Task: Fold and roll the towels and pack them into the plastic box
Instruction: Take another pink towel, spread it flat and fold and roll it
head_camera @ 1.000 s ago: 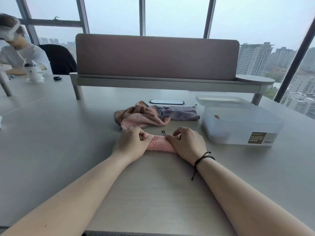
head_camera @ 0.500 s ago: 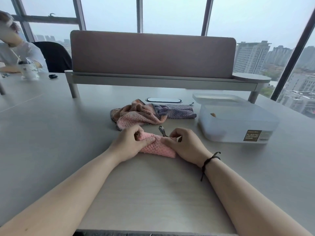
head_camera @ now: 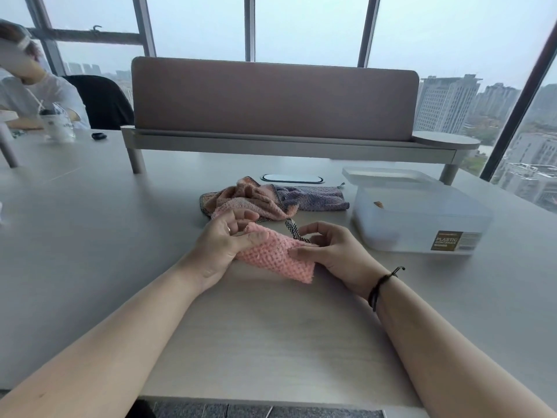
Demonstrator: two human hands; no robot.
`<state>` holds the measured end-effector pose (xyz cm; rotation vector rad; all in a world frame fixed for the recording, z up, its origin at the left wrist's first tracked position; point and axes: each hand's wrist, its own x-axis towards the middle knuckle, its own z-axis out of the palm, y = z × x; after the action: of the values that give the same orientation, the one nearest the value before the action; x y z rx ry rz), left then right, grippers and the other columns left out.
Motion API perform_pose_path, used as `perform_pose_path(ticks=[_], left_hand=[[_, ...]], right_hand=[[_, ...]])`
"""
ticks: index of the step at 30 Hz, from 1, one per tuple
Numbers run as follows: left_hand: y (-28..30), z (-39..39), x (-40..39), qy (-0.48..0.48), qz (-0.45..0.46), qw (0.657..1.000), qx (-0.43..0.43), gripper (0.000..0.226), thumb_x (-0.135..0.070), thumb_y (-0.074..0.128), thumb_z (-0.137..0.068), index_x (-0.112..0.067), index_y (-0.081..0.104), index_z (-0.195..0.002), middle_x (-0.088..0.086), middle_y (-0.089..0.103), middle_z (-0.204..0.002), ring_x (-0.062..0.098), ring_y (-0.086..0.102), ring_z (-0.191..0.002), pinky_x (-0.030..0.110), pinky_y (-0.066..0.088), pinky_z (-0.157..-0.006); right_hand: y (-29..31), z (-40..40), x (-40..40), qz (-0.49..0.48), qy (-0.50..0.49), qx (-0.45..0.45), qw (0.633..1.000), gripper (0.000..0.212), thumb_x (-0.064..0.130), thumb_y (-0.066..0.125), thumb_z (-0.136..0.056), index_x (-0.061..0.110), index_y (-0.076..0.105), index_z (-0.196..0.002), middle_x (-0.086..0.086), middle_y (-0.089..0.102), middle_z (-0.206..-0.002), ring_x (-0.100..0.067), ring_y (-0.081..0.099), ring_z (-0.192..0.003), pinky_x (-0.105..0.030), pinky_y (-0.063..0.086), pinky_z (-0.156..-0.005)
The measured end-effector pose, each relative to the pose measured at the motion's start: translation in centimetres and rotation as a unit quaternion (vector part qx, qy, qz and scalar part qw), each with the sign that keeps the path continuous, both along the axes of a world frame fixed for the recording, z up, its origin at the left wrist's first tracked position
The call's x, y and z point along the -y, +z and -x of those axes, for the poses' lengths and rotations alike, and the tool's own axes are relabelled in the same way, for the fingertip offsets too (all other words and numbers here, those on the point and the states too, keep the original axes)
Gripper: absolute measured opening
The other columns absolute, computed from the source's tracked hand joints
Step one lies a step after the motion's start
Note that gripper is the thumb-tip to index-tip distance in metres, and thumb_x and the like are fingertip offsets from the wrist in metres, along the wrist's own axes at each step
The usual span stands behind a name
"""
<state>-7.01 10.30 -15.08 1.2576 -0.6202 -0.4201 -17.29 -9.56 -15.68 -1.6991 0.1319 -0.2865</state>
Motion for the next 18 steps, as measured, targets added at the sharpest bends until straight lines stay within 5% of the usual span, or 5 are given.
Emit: perform_pose_path(ticks=[7, 11, 14, 18], left_hand=[[-0.2, 0.2, 0.1, -0.007, -0.042, 0.999, -0.007, 0.018, -0.001, 0.070, -0.084, -0.015, 0.065, -0.095, 0.000, 0.064, -0.087, 0.012, 0.059, -0.076, 0.025, 0.045, -0.065], [-0.1, 0.1, 0.1, -0.025, -0.037, 0.998, -0.032, 0.022, -0.001, 0.072, -0.081, -0.012, 0.065, -0.098, 0.002, 0.065, -0.080, 0.013, 0.061, -0.073, 0.025, 0.046, -0.063], [-0.1, -0.2, -0.1, -0.063, -0.011, 0.994, -0.085, 0.041, -0.004, 0.084, -0.066, -0.010, 0.065, -0.102, 0.011, 0.067, -0.091, 0.018, 0.068, -0.079, 0.027, 0.056, -0.070], [0.7, 0.0, 0.7, -0.097, -0.036, 0.991, -0.083, 0.057, -0.004, 0.094, -0.051, -0.010, 0.069, -0.101, 0.011, 0.070, -0.086, 0.019, 0.070, -0.078, 0.028, 0.058, -0.072]], right_hand=[[0.5, 0.7, -0.2, -0.085, 0.018, 0.017, 0.996, 0.027, -0.009, 0.080, -0.070, 0.011, 0.068, -0.081, -0.012, 0.065, -0.082, -0.027, 0.058, -0.085, -0.041, 0.046, -0.079], [0.6, 0.8, -0.2, -0.111, 0.023, 0.005, 0.994, 0.027, -0.012, 0.076, -0.073, 0.013, 0.068, -0.079, -0.009, 0.067, -0.081, -0.027, 0.063, -0.083, -0.040, 0.052, -0.077], [0.9, 1.0, -0.3, -0.109, 0.053, -0.038, 0.992, 0.029, -0.010, 0.076, -0.074, 0.006, 0.067, -0.097, -0.013, 0.069, -0.093, -0.026, 0.067, -0.082, -0.035, 0.057, -0.073], [1.4, 1.4, -0.3, -0.075, 0.101, -0.061, 0.990, 0.043, 0.005, 0.080, -0.074, -0.001, 0.067, -0.114, -0.024, 0.069, -0.115, -0.032, 0.067, -0.100, -0.046, 0.053, -0.095]])
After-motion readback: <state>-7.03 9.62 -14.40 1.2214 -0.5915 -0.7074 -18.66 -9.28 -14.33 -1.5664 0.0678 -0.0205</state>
